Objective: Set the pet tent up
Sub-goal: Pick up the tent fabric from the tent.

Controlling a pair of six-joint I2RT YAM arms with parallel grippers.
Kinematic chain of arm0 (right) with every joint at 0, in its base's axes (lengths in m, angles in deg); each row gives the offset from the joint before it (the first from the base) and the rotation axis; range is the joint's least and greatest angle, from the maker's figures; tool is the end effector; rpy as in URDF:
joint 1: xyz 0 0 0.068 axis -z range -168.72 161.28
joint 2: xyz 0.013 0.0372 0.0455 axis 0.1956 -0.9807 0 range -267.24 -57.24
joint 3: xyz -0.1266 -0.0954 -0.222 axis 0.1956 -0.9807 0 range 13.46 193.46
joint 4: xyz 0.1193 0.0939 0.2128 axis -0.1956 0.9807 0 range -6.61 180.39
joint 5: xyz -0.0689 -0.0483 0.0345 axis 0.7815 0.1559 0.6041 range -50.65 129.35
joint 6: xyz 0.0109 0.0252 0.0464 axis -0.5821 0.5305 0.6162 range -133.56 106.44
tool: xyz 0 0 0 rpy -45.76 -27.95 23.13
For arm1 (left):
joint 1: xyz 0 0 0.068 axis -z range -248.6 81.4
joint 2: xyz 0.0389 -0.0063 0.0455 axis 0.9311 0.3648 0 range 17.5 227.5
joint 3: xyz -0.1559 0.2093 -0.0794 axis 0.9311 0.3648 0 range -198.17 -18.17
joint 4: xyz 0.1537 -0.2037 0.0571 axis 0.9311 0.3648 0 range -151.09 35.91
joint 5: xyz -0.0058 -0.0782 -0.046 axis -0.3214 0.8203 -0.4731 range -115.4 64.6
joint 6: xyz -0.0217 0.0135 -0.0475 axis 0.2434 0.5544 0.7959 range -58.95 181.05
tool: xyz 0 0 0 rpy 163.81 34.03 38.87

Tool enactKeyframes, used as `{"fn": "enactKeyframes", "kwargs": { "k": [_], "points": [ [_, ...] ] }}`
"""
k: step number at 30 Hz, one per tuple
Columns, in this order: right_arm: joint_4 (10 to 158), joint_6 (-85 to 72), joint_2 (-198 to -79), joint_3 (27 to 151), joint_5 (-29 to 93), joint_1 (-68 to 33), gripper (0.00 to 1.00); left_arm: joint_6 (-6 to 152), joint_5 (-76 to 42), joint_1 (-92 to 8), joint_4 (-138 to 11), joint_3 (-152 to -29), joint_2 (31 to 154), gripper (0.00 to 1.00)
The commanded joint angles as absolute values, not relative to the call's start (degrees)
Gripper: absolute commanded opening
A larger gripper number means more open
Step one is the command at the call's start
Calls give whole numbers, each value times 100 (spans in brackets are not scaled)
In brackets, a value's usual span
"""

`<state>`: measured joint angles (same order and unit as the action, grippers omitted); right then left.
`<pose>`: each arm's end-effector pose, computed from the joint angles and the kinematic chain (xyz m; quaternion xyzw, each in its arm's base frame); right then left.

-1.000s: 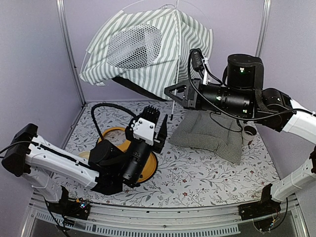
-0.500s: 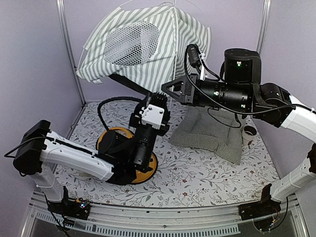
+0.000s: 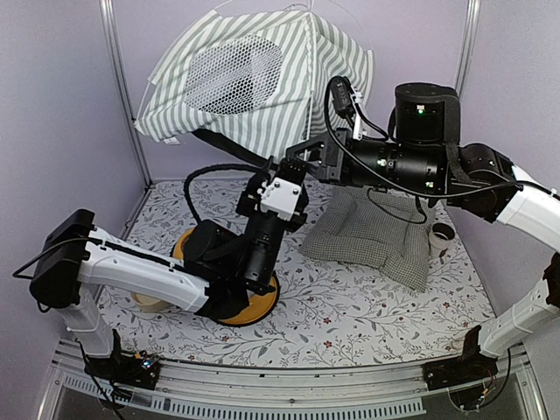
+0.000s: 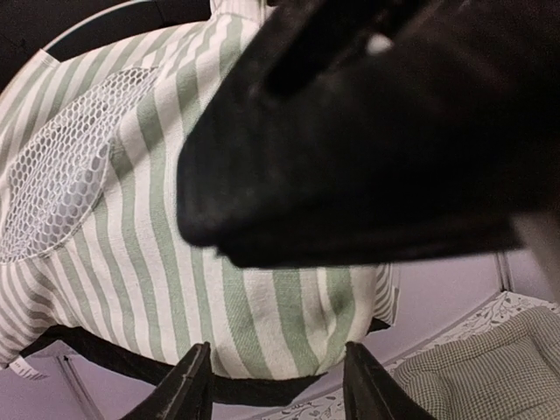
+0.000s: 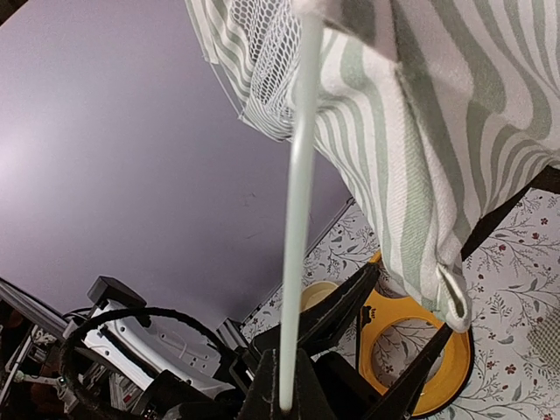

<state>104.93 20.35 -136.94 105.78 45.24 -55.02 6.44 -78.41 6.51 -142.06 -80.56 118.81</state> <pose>0.1267 0.2795 0.4683 -0.1796 0.7382 0.4729 0.4462 0.1228 -0.3512 0.3290 0.1560 0.5236 0.0329 0.8369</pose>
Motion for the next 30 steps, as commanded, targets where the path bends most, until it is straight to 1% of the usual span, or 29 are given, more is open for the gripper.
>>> {"fn": "enactKeyframes", "kwargs": {
  "k": [1,3,8,13,18,23,25,26,28,30],
  "points": [
    [10272,2005,-13726,10779,4584,-5496,0,670,-7691,480,-13887,-8189,11973,53],
    [10290,2010,-13716,10777,4605,-5491,0,728,-7662,458,-13822,-8204,11973,55],
    [10298,1992,-13700,10778,4644,-5491,0,1042,-7509,416,-13373,-8174,11898,55],
    [10307,1966,-13694,10777,4664,-5493,0,1328,-7490,346,-13111,-8164,11921,61],
    [10307,1966,-13691,10777,4656,-5491,0,1580,-7567,223,-13070,-8230,11958,60],
    [10316,1966,-13682,10777,4659,-5491,0,1605,-7669,107,-13147,-8348,12025,51],
    [10318,1954,-13685,10785,4667,-5491,0,1575,-7665,88,-13165,-8395,12061,49],
    [10316,1949,-13682,10792,4667,-5497,0,1572,-7656,77,-13167,-8421,12072,46],
    [10321,1945,-13681,10795,4693,-5496,0,1558,-7642,69,-13173,-8426,12062,37],
    [10340,1926,-13676,10790,4779,-5493,0,1561,-7625,96,-13182,-8376,12003,21]
  ]
}}
